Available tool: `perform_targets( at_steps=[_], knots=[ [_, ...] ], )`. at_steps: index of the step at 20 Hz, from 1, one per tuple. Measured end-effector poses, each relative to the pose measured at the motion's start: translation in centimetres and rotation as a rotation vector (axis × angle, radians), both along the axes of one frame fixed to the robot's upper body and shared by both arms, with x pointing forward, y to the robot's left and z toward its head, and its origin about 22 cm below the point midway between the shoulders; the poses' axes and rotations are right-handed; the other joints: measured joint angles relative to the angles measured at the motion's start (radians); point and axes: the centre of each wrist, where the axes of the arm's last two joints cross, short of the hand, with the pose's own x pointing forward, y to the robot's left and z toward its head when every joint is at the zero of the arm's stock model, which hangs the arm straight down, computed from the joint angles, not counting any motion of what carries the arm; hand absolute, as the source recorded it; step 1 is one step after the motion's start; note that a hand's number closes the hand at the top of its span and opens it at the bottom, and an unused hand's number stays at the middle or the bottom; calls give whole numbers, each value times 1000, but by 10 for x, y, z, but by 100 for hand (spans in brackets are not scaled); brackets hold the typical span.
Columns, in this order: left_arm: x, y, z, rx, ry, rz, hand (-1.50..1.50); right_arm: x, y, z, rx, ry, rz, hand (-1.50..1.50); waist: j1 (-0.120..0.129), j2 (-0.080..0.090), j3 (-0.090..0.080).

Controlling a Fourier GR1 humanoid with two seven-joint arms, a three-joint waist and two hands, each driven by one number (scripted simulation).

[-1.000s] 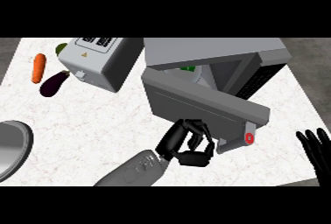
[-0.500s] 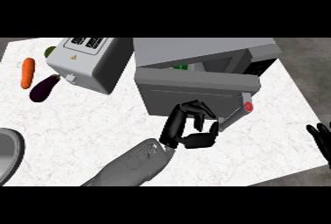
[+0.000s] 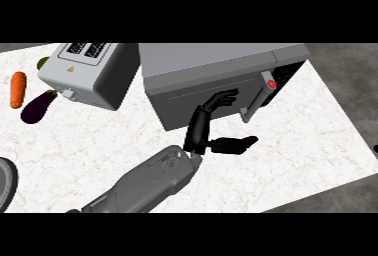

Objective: Pick up the milk, place it into the microwave and close the microwave

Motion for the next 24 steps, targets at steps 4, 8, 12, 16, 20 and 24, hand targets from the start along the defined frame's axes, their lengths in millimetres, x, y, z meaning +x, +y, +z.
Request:
perform_targets(
  at_steps=[4, 8, 12, 16, 20, 24],
  knots=[
    [-2, -1, 2, -42, 14, 31, -150, 4, -6, 17, -79, -61, -41, 150, -9, 6, 0],
    [-3, -3, 4, -70, 15, 45, -150, 9, -9, 30, -128, -106, -67, 150, -8, 14, 1],
    [-3, -5, 6, -86, 10, 53, -150, 14, -9, 38, -149, -129, -76, 150, -7, 20, 2],
    [-3, -5, 6, -99, 3, 56, -150, 19, -10, 42, -158, -142, -88, 150, -6, 25, 3],
    [-2, -5, 6, -110, -7, 58, -150, 24, -12, 46, -166, -151, -90, 150, -6, 28, 4],
    [-1, -6, 6, -114, -16, 52, -150, 29, -12, 50, -168, -157, -91, 150, -3, 30, 4]
  ],
)
